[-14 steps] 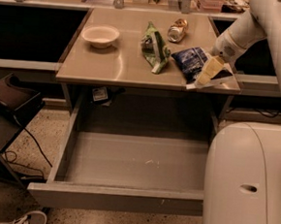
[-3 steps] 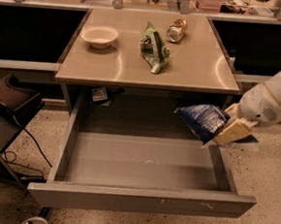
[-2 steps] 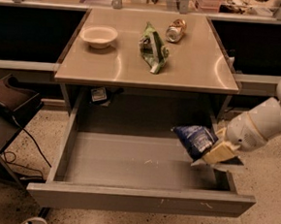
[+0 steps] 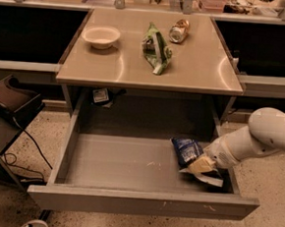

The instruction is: Place blue chip bag into top drawer

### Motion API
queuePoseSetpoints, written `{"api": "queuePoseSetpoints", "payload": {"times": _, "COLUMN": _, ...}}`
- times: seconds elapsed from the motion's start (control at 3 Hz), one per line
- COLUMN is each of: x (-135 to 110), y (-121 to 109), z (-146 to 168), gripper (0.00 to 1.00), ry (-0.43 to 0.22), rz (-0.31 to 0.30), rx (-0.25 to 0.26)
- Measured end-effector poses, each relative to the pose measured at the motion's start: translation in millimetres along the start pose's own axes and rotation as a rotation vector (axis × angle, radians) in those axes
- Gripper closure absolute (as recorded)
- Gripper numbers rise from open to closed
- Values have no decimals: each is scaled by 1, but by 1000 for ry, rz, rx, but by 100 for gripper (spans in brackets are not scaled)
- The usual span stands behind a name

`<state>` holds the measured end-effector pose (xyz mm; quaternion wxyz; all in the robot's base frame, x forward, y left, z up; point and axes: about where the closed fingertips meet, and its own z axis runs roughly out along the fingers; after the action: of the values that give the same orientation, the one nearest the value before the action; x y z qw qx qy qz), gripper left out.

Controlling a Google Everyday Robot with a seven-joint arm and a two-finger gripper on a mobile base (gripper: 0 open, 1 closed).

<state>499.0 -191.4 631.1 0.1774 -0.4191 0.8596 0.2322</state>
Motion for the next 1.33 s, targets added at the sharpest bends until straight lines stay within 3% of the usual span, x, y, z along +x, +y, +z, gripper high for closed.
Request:
{"api": "queuePoseSetpoints", "payload": {"times": 0.33, "x": -10, "y": -21, "z": 21, "gripper": 100, "ry": -16, "rz": 44, "rx": 67}}
{"api": "queuePoseSetpoints", "payload": {"times": 0.67, "x": -14, "y": -26, "z": 25, "gripper": 92, "ry": -20, "rz": 56, "rx": 85}}
{"api": "queuePoseSetpoints", "payload": {"times": 1.33, "x": -14, "y": -26, "z": 25, "gripper": 45, "ry": -20, "rz": 56, "rx": 85}}
